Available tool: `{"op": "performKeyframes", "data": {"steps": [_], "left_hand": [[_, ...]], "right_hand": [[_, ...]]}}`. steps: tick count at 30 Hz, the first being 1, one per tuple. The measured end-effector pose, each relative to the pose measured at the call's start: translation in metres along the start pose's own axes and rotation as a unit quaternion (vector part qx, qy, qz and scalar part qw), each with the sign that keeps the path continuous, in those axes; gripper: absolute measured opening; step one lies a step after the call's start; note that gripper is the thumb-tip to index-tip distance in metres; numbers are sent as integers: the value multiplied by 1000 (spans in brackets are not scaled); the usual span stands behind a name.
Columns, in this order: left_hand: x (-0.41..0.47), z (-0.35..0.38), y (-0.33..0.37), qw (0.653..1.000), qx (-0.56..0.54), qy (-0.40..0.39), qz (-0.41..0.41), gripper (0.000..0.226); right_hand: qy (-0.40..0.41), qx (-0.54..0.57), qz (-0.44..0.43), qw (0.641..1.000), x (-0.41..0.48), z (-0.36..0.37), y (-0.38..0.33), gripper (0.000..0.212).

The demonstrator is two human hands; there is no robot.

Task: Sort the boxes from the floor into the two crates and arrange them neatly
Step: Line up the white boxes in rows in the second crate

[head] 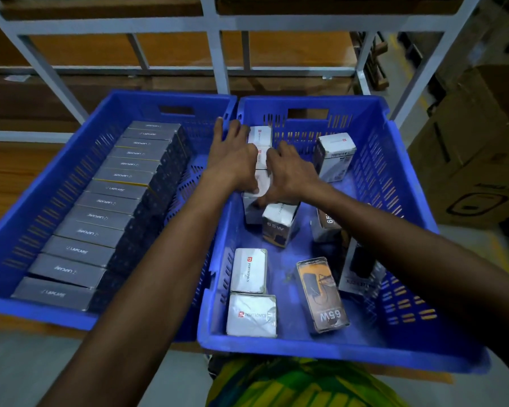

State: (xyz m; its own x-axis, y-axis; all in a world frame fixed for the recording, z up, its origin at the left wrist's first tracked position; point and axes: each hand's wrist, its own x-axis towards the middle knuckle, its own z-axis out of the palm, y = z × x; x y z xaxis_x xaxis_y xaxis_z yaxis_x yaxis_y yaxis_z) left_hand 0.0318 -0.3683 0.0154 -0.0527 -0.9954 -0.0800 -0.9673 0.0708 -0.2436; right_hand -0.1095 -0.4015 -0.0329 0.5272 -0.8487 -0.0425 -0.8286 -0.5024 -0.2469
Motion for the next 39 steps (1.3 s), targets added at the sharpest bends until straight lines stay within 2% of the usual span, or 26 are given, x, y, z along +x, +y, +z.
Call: {"op": "performKeyframes", "data": {"steps": [2,4,8,11,14,16,17,20,21,23,26,27,31,34,39], "left_hand": [[3,-3,8,999,50,-14,-11,61],[6,-5,15,996,79,-32,-19,67],[8,-3,20,996,81,-28,-37,57],[7,-3,21,998,51,-8,-45,48],[3,-7,19,999,16,3,-44,40],[0,-12,16,998,-19,14,-61,42],[-1,-15,14,997,-34,27,-71,42],[-4,-26,10,991,-88,58,-85,40],[-5,-28,9,989,-113,53,-80,40],[-6,-29,8,984,-161,26,-66,42],[-7,-30,5,965,-253,9,-72,42],[-6,-30,3,954,-290,18,-81,40],[2,-32,-1,903,-409,41,-122,30],[3,-32,-1,896,-421,41,-134,30],[3,-32,-5,896,-416,45,-149,29]], "right_hand": [[-60,52,39,996,2,-6,3,116],[-98,125,65,985,2,-18,9,117],[-150,78,98,981,-5,-42,29,131],[-228,45,134,963,-11,-45,30,110],[-285,104,150,941,-12,-49,25,83],[-301,142,151,931,-19,-53,17,77],[-294,144,148,933,-23,-53,11,84],[-278,48,96,954,-32,-46,-8,137],[-284,16,75,956,-30,-43,-11,142],[-309,-14,47,950,-28,-48,-9,127],[-360,-19,2,933,-31,-69,4,80],[-367,-18,-19,930,-31,-73,8,72],[-321,28,-113,940,-28,-75,11,71],[-275,72,-156,946,-25,-75,10,71],[-188,127,-167,960,-25,-75,7,72]]}}
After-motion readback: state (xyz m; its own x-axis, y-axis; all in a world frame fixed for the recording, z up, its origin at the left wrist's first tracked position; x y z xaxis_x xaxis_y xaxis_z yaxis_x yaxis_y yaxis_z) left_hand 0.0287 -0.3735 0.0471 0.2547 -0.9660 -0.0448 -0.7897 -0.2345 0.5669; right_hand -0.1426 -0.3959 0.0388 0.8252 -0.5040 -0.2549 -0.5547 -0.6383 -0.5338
